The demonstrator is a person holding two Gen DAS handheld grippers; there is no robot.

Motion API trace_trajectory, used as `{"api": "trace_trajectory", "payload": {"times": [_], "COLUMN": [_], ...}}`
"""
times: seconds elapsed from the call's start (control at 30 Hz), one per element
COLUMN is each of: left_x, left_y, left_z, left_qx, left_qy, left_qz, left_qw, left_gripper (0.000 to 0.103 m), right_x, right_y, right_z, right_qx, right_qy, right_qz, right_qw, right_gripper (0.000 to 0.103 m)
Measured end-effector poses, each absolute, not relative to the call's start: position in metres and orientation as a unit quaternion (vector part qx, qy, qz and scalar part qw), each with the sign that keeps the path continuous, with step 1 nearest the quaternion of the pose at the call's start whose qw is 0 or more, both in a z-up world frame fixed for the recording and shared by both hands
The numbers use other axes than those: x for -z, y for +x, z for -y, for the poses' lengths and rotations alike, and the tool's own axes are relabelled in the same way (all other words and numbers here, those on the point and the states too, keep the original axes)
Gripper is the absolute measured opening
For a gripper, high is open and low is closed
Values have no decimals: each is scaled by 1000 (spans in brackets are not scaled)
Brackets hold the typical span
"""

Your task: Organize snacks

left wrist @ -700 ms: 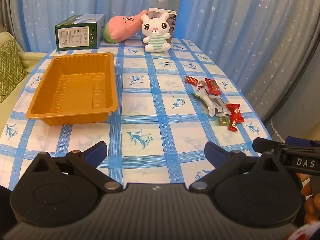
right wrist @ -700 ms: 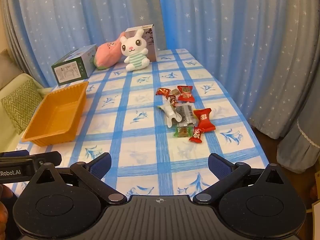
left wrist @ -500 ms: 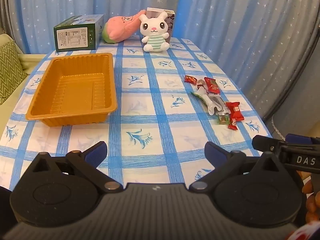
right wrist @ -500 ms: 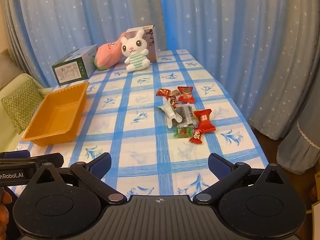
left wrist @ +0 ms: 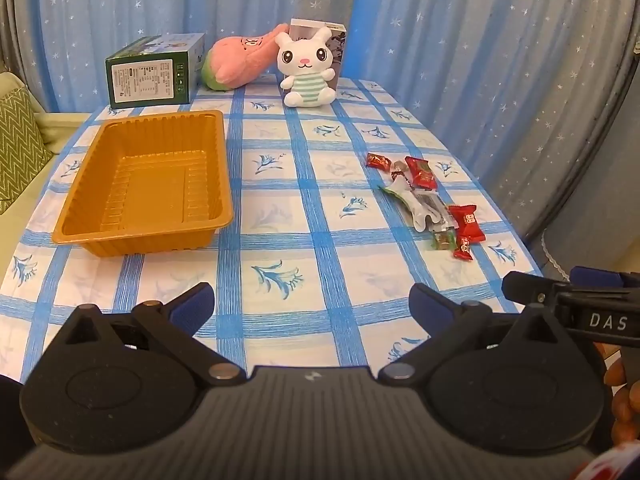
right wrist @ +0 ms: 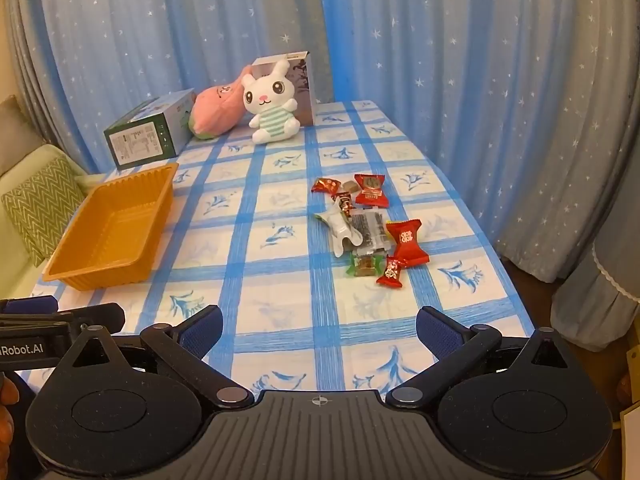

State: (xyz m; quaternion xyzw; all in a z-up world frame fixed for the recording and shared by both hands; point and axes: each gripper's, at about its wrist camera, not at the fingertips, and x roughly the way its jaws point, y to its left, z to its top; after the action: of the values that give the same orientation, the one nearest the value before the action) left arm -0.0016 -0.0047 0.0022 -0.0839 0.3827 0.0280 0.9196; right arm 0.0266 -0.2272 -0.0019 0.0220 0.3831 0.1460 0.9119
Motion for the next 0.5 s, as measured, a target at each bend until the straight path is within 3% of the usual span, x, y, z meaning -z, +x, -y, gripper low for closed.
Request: {"api": "trace_trajectory", "payload": {"times": [0.5], "left_x": [-4], "left_y": [-2], "left_z": [5], "left_qx": [-28], "left_qy": [-84], "left_qz": [-382], "left_qw": [920], "left_gripper": [103], "right_x": [2], "right_y": [25], "right_z": [228], "right_qx": [-146], "right_qy": [20], "right_qz": [-382], "right_qw": [912], "right_gripper": [103]}}
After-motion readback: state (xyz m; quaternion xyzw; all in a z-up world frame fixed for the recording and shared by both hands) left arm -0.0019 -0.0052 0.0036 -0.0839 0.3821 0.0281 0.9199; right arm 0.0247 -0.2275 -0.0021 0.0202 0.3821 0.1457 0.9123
